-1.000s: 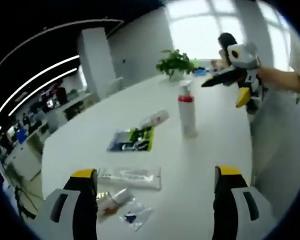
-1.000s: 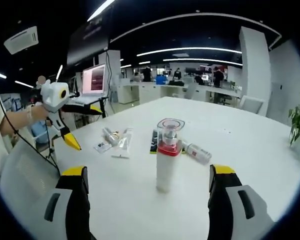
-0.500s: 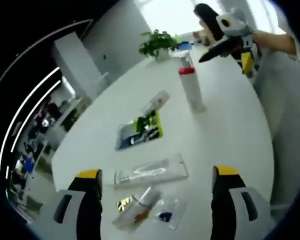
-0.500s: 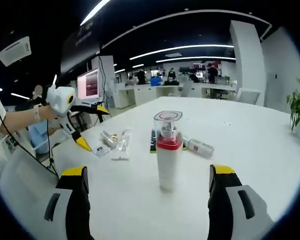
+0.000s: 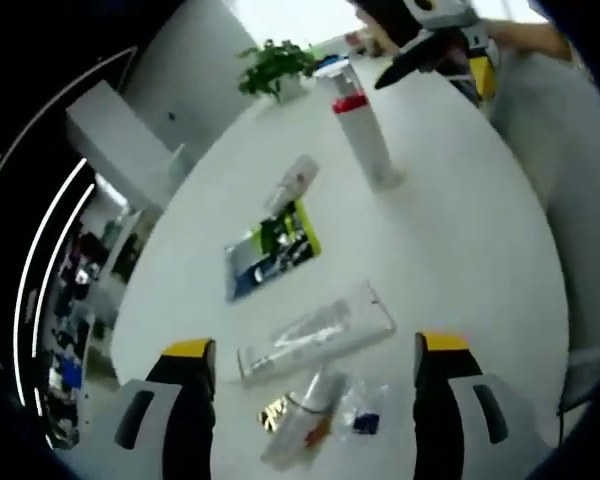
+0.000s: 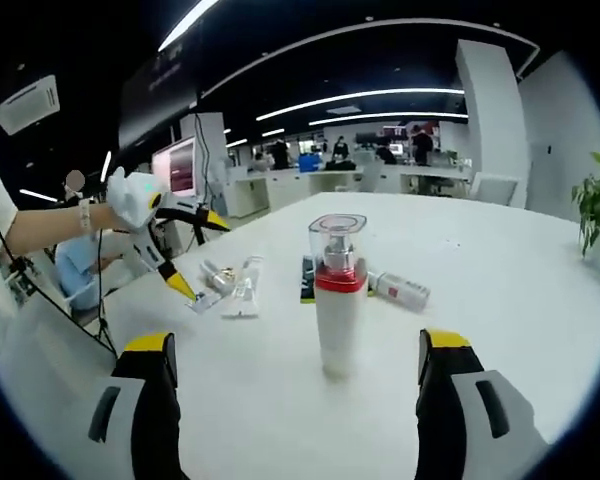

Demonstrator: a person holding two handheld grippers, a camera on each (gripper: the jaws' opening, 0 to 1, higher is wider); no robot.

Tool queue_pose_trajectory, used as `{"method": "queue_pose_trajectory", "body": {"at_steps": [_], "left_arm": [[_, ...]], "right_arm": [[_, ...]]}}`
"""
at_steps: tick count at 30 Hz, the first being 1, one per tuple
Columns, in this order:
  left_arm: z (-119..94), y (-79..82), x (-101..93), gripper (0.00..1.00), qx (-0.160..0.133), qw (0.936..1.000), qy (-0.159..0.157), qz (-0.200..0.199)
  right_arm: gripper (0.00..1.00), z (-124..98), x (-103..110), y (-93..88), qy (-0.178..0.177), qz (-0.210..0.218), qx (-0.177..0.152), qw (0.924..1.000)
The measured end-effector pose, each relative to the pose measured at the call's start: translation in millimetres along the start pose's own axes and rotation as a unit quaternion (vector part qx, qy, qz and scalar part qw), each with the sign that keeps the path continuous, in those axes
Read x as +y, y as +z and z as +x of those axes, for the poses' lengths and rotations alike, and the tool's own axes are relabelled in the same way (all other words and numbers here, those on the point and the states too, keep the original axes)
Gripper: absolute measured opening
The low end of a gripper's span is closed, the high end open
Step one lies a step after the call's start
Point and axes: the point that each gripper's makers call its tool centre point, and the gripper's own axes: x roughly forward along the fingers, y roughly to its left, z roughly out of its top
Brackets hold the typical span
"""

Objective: Arrange the skincare products in the storage area until every visible bottle or jar stands upright without overlapping.

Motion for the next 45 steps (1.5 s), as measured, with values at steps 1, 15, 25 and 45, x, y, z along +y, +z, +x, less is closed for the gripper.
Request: {"method": "queue_pose_trajectory", "body": {"at_steps": [1,15,25,45], "left_arm": [[1.6,0.1,-0.4,0.8,0.002,0.9999,-0.004,0.014],[25.7,-6.8,-11.1,0.55,0.047,0.9825,-0.077,0.163],[39.1,-6.8,-26.1,0.48,0.071,0.9395,-0.128,0.31],[67.1,-13.3,-30.2,0.38,0.103,0.8832,-0.211,0.406]], "right_arm": [[1.0,0.1,-0.3,0.1,-0.001,-0.001,0.0,1.0],[1.0,-0.9,-1.0,-1.6,-0.003,0.003,0.004,1.0],[1.0,0.7,2.6,-3.5,0.006,0.002,0.01,0.9999],[1.0,0.0,4.8,-2.6,0.015,0.012,0.007,0.9998]]}}
